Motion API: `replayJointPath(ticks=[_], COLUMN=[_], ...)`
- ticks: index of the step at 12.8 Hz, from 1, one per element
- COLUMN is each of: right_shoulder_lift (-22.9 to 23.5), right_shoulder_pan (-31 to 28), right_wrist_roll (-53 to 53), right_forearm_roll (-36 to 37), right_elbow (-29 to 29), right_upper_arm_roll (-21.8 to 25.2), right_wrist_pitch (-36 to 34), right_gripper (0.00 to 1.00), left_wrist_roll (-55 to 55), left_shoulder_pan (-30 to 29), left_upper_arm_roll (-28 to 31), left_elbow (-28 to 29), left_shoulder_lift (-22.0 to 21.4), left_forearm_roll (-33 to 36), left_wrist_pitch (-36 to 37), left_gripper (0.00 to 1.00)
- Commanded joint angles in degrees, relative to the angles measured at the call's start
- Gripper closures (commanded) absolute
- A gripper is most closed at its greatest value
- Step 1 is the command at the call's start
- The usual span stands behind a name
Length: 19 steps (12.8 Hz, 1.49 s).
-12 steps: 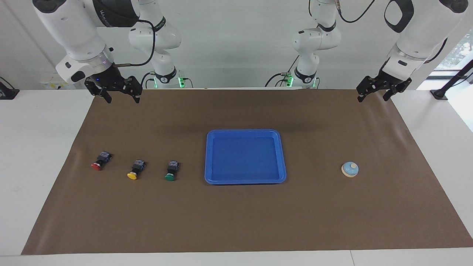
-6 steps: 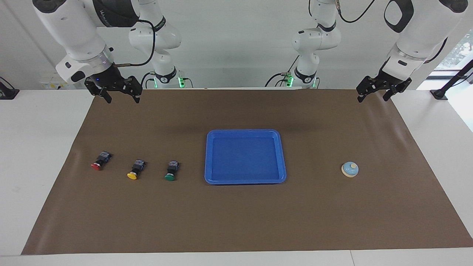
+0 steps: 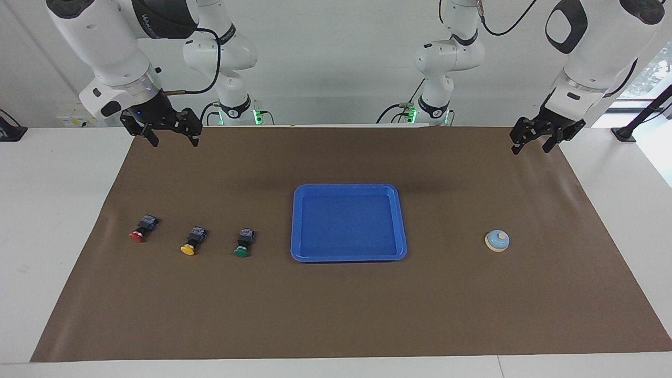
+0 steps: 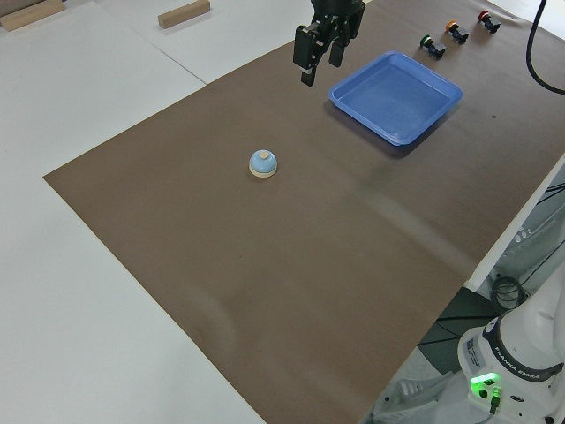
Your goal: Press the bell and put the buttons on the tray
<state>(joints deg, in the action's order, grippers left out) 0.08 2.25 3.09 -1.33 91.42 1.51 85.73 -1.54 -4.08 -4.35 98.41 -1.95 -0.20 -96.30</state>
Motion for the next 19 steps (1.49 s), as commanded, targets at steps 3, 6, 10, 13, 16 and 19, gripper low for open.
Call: replayJointPath(ticks=[3,6,10,13,16,19], right_shoulder_lift=[-0.8,-0.9,-0.9,-0.9,-0.9,-0.9], right_shoulder_pan=[-1.1,-1.2,-0.9,-0.5,-0.6,-1.1], right_wrist_roll=[-0.9,-0.9,-1.1,-1.2,-1.2,-1.2], right_forearm_roll=[-0.9,-0.9,-0.9,-0.9,-0.9,-0.9], right_elbow=[0.3,0.3,0.3,0.3,0.2,0.2], right_upper_arm_roll=[-0.9,-0.8,-0.9,-1.0,-1.0,-1.0], right_wrist_pitch=[-0.8,-1.0,-1.0,-1.0,-1.0,-1.0], right_gripper=[0.0,0.0,0.0,0.0,0.0,0.0], left_wrist_roll=[-0.7,-0.6,-0.5,-0.2,-0.2,0.3], left_shoulder_pan=[-0.1,0.2,0.1,-0.1,-0.3,-0.3], left_upper_arm_roll=[0.1,0.1,0.2,0.2,0.3,0.5], left_elbow=[0.4,0.5,2.0,2.2,4.6,7.3], left_shoulder_lift=[8.4,13.2,18.4,21.5,22.6,23.8], left_forearm_roll=[-0.2,-0.2,0.0,0.1,0.6,0.6], left_wrist_pitch=[-9.2,-14.9,-23.3,-26.0,-28.8,-33.0], left_gripper=[1.0,1.0,1.0,1.0,1.0,1.0])
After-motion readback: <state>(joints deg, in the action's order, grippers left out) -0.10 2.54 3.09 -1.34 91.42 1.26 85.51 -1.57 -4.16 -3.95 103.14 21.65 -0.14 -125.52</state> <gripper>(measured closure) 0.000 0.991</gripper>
